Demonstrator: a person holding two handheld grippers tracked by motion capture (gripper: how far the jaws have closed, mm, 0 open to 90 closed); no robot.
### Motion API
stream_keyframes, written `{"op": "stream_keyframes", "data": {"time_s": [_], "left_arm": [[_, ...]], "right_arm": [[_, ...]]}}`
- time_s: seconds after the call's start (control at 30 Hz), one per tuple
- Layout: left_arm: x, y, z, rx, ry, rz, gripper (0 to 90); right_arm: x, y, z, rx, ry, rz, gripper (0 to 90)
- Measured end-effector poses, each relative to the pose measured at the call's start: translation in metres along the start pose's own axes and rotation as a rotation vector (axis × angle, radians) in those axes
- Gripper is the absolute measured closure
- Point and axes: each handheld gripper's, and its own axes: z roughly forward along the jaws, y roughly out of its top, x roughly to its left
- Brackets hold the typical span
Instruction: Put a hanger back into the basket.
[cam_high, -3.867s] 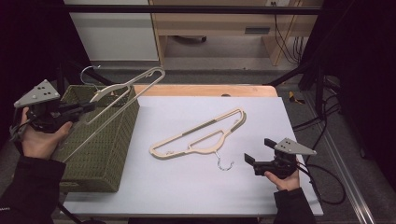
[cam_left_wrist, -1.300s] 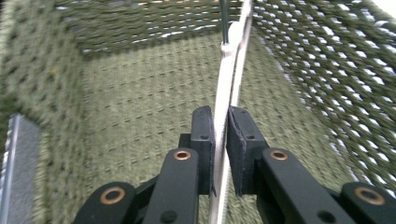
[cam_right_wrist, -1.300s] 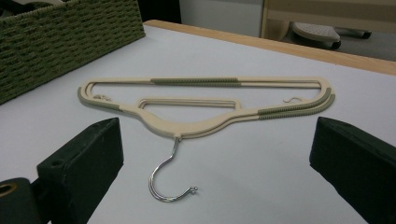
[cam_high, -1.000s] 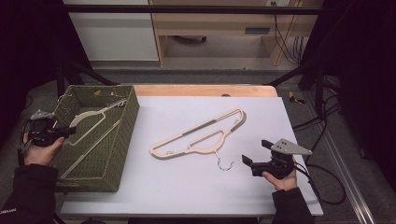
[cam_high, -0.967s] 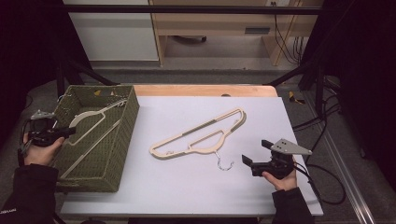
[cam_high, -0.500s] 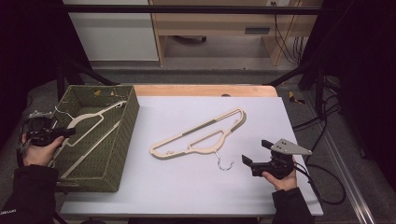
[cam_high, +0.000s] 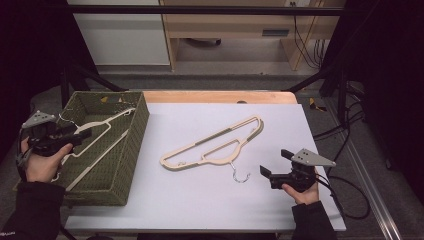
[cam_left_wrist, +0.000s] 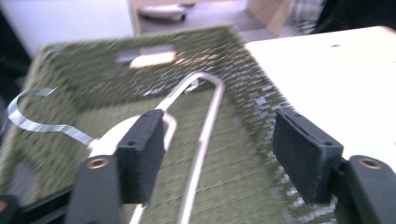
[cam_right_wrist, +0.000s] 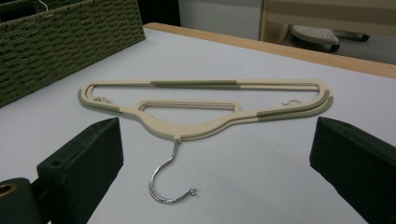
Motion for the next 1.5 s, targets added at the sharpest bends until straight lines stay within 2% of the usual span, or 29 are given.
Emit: {"op": "stream_keyframes", "data": {"time_s": [0.07,0.27,0.3,0.33,0.4,0.43,0.47,0.73,0.87,0.9,0.97,1.03,1.07,1.23,1.33,1.5], "left_arm": [[-0.012,0.004,-0.002,-0.018,-0.037,0.022,27.8],[-0.052,0.014,-0.006,-0.095,-0.111,0.096,18.0],[-0.066,0.016,-0.008,-0.119,-0.133,0.114,16.9],[-0.066,0.016,-0.008,-0.119,-0.133,0.114,15.8],[-0.079,0.017,-0.008,-0.138,-0.166,0.126,14.2],[-0.092,0.017,-0.007,-0.152,-0.192,0.14,13.5],[-0.092,0.017,-0.007,-0.152,-0.192,0.14,13.0],[-0.133,0.005,0.007,-0.183,-0.287,0.168,12.1],[-0.148,-0.003,0.017,-0.18,-0.326,0.16,12.3],[-0.156,-0.008,0.024,-0.164,-0.343,0.163,12.2],[-0.16,-0.01,0.028,-0.157,-0.349,0.17,12.0],[-0.17,-0.016,0.039,-0.136,-0.373,0.172,11.7],[-0.17,-0.016,0.039,-0.136,-0.373,0.172,11.5],[-0.188,-0.026,0.055,-0.105,-0.41,0.178,10.0],[-0.191,-0.03,0.06,-0.087,-0.417,0.185,9.7],[-0.196,-0.039,0.066,-0.062,-0.421,0.193,9.5]], "right_arm": [[0.0,0.0,0.0,-0.001,-0.001,-0.002,3.1],[0.0,0.0,0.0,-0.003,-0.003,0.002,3.3],[0.0,0.0,0.0,-0.005,-0.005,0.001,3.4],[0.0,0.0,0.0,-0.005,-0.005,0.001,3.4],[0.0,0.0,0.001,-0.011,-0.009,0.005,3.5],[0.0,0.0,0.001,-0.011,-0.008,0.004,3.6],[0.0,0.0,0.001,-0.011,-0.008,0.004,3.6],[0.0,0.002,0.001,-0.027,-0.009,0.023,4.1],[0.003,0.003,0.003,-0.021,-0.01,0.016,4.1],[0.005,0.003,0.005,-0.02,-0.006,0.016,4.1],[0.006,0.004,0.006,-0.016,-0.005,0.012,4.1],[0.008,0.005,0.009,-0.014,-0.011,0.012,4.1],[0.008,0.005,0.009,-0.014,-0.011,0.012,4.1],[0.011,0.007,0.015,-0.008,-0.008,0.023,4.1],[0.012,0.007,0.018,-0.002,-0.01,0.03,4.1],[0.016,0.009,0.028,0.018,-0.016,0.011,5.9]]}}
